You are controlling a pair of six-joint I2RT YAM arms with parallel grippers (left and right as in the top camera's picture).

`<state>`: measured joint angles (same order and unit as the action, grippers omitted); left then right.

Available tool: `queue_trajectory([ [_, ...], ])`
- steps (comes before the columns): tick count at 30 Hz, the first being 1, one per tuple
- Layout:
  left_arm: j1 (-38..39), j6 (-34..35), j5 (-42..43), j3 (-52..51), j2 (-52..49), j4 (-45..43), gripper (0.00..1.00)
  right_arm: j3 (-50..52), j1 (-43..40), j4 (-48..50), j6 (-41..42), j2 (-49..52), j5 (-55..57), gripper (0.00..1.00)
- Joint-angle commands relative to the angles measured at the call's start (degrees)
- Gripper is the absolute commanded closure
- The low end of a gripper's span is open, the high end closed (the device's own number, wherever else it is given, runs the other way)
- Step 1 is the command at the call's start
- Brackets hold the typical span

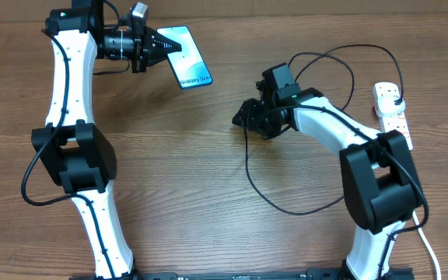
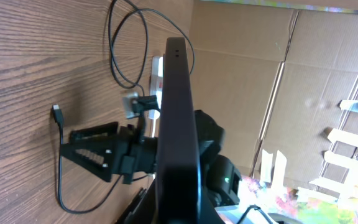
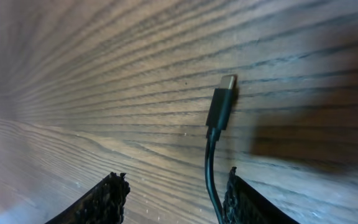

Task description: Plug charger to phone and switch on socket

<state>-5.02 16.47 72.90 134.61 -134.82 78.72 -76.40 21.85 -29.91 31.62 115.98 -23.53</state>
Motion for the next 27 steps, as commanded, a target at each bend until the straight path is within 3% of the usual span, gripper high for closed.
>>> queue_trajectory([
  [1, -0.4, -1.0, 3.6, 0.5, 0.2, 0.4, 0.96, -0.9, 0.2, 0.8, 1.6, 2.1, 0.9, 0.47],
  [12, -0.4, -1.1, 3.6, 0.5, 0.2, 0.6, 0.96, -0.9, 0.4, 3.5, 1.6, 3.6, 1.2, 0.49],
  [27, -0.1, -1.1, 3.6, 0.5, 0.2, 0.7, 0.96, -0.9, 0.4, 4.3, 4.4, 4.8, 1.0, 0.88],
])
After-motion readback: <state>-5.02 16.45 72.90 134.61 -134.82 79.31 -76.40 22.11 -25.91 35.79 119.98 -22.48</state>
